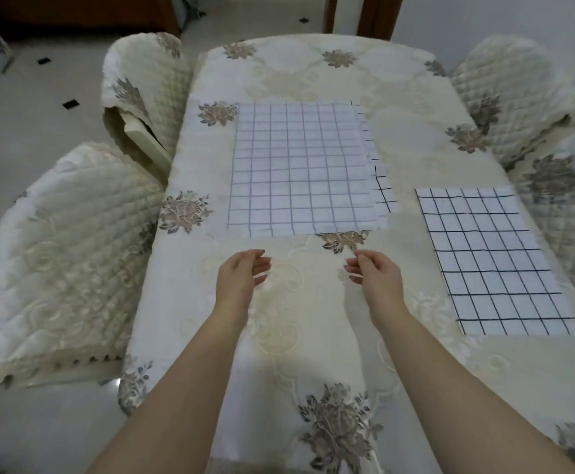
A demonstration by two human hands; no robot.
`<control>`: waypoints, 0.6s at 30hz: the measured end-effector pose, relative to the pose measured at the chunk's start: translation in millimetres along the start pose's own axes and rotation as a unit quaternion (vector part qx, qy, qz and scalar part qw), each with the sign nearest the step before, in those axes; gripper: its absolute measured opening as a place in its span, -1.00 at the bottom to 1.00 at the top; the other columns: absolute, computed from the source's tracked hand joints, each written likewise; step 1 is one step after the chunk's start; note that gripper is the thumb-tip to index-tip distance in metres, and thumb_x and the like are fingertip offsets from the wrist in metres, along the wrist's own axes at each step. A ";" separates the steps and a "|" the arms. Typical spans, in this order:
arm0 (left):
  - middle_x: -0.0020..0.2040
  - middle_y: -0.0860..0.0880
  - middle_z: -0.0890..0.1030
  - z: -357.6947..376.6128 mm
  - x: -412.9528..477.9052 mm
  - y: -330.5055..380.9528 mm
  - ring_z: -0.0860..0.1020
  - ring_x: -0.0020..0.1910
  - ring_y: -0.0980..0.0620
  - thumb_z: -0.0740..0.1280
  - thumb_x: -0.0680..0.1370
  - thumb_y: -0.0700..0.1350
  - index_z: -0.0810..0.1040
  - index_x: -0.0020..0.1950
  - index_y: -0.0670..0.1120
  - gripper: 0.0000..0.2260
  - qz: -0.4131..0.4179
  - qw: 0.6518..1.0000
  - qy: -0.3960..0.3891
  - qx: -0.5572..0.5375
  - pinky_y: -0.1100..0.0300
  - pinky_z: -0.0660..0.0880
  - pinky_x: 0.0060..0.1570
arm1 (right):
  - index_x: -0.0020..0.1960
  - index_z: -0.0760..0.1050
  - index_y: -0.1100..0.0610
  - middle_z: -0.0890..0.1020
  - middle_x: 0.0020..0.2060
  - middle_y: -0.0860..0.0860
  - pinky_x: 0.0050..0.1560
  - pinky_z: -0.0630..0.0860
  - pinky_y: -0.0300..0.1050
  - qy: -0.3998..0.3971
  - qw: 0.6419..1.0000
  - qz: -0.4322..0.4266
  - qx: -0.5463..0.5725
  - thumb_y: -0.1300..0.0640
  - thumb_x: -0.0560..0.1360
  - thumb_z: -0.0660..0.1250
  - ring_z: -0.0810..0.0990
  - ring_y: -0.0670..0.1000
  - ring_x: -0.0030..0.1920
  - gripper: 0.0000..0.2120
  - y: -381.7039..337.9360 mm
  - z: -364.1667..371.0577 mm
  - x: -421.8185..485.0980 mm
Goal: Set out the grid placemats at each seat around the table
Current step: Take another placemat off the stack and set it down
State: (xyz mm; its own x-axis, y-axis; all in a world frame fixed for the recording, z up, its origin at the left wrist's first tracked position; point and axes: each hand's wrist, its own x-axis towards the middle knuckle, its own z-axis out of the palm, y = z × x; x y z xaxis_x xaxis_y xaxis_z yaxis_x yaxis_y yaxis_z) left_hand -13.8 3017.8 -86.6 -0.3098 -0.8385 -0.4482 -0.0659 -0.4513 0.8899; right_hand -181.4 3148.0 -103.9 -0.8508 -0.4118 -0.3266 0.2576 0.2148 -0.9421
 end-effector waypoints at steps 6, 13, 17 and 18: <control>-0.04 -0.08 0.67 -0.6 34.2 14.2 0.62 0.02 -0.04 0.25 0.59 -0.16 0.61 -0.02 -0.10 -0.86 0.071 0.987 -0.030 0.141 0.01 0.55 0.13 | -0.19 0.54 0.06 0.64 -0.25 0.07 -0.07 0.57 -0.05 -0.007 0.998 -0.023 -0.058 0.27 0.53 0.26 0.62 0.06 -0.18 -0.80 -9.7 16.0 23.4; 0.34 -0.11 0.50 8.6 98.9 24.1 0.42 0.35 -0.07 0.25 0.58 -0.15 0.51 0.31 -0.16 -0.70 0.209 0.843 -0.082 0.489 0.17 0.29 0.29 | 0.07 0.57 0.14 0.62 0.00 0.03 0.06 0.46 -0.18 -0.050 0.947 -0.117 -0.294 0.17 0.50 0.32 0.59 0.01 0.00 -0.83 -19.8 20.4 76.9; 0.49 -0.16 0.32 16.1 130.8 17.9 0.24 0.49 -0.11 0.25 0.55 -0.20 0.36 0.44 -0.20 -0.56 0.261 0.742 -0.141 0.601 0.05 0.18 0.43 | 0.27 0.47 0.20 0.51 0.27 0.08 0.21 0.33 -0.16 -0.132 0.873 -0.184 -0.432 0.18 0.53 0.29 0.44 0.08 0.31 -0.68 -17.9 33.6 103.6; 0.48 -0.17 0.32 18.4 137.9 15.5 0.24 0.49 -0.12 0.25 0.54 -0.21 0.37 0.43 -0.21 -0.56 0.279 0.723 -0.148 0.614 0.03 0.20 0.44 | 0.32 0.44 0.20 0.45 0.35 0.09 0.30 0.29 -0.12 -0.156 0.856 -0.189 -0.455 0.18 0.54 0.28 0.37 0.10 0.39 -0.64 -15.5 38.7 109.8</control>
State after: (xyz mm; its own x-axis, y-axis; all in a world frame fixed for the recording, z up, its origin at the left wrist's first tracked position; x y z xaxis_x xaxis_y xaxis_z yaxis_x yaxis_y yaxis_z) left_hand -75.1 2900.8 -133.0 -0.7907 -0.6013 -0.1150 -0.5890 0.6959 0.4109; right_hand -261.0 3065.1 -128.1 -0.5945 -0.7901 -0.1496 -0.5935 0.5566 -0.5813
